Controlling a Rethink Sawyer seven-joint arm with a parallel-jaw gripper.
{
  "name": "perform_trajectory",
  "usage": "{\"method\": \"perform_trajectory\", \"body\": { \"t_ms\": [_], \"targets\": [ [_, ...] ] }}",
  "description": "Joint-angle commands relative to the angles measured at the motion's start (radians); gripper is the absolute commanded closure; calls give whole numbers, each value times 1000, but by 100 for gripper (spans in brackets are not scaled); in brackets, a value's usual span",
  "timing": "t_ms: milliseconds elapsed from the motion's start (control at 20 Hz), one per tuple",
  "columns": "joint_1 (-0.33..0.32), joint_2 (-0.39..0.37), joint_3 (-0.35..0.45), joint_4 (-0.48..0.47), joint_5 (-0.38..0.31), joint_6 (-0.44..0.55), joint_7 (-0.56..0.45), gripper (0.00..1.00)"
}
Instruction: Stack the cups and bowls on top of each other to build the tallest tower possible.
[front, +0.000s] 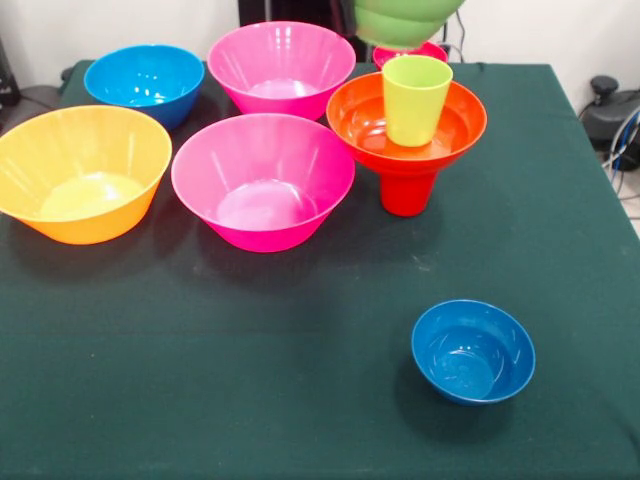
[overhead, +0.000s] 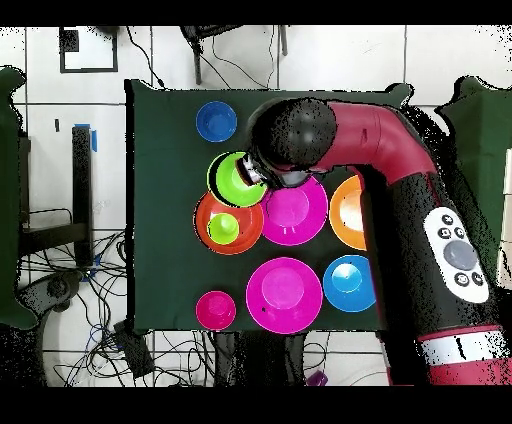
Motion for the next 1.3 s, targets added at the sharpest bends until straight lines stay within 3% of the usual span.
{"method": "perform_trajectory", "body": {
  "t_ms": [50, 350, 950, 1300],
  "targets": [
    [-11, 90, 86, -13, 29, 136, -182, 100],
    [-23, 115, 102, -8, 7, 131, -200, 100],
    [-40, 190, 105, -27, -121, 107, -263, 100],
    [-52, 195, 120, -28, -140, 120, -258, 100]
  ]
}}
